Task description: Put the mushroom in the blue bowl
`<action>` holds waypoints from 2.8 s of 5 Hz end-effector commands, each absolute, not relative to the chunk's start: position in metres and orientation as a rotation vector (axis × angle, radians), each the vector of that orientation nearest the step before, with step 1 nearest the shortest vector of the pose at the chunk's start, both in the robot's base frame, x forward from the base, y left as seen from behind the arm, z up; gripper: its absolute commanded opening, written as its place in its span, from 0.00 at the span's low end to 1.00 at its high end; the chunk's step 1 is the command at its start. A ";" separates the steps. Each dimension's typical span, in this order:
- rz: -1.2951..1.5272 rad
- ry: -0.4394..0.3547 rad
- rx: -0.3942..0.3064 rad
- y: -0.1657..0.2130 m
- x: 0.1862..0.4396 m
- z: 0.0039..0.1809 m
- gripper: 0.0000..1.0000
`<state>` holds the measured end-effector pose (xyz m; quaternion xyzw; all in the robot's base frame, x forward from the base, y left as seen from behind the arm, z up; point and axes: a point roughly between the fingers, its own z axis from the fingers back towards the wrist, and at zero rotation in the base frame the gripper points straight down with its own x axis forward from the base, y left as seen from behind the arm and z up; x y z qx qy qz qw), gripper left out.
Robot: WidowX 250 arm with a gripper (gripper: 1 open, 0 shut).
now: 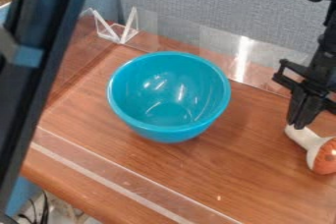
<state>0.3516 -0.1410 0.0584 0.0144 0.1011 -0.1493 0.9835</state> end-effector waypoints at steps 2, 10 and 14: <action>-0.278 0.097 0.000 -0.131 0.359 0.094 0.00; -0.274 0.078 -0.019 -0.122 0.372 0.085 0.00; -0.305 0.038 -0.047 -0.129 0.358 0.096 0.00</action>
